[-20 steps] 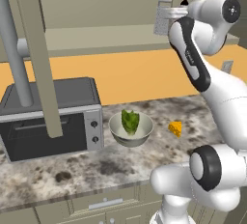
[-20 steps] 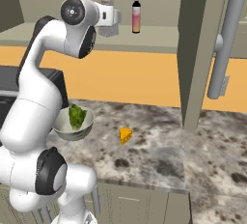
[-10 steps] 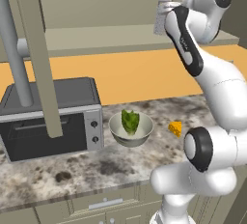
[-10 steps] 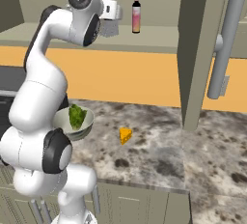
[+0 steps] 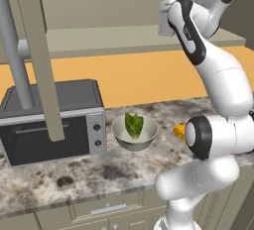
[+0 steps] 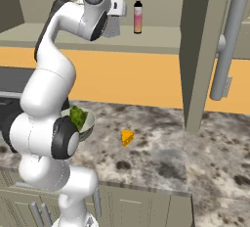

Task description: Pick the cheese from the fridge and the cheese grater from the cabinet and place them next to the salad bowl.

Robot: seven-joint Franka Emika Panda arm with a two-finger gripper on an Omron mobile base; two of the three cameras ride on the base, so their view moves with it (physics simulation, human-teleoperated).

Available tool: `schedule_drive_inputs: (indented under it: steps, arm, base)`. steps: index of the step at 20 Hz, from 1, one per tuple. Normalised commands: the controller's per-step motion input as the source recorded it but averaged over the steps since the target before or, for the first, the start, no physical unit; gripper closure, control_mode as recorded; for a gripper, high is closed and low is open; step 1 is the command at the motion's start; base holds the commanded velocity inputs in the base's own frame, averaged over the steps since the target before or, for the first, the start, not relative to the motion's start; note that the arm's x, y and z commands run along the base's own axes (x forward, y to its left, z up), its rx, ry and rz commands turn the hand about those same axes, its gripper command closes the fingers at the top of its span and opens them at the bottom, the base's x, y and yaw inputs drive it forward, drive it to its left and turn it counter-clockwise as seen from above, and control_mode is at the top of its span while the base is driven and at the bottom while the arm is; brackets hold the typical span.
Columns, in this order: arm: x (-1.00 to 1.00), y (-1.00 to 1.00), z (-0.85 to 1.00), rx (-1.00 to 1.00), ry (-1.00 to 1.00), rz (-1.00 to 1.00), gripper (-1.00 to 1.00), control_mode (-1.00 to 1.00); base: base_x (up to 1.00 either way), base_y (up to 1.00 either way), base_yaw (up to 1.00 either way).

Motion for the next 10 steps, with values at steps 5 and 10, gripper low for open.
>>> schedule_drive_inputs:
  steps: [5, 10]
  arm:
    - [0.33, -0.04, 0.0, 0.0, 0.0, 0.08, -1.0, -1.0]
    - [0.21, -0.09, 0.0, 0.0, 0.0, 0.02, -1.0, -1.0]
  base:
    - [0.0, 0.0, 0.0]
    - [0.0, 0.0, 0.0]
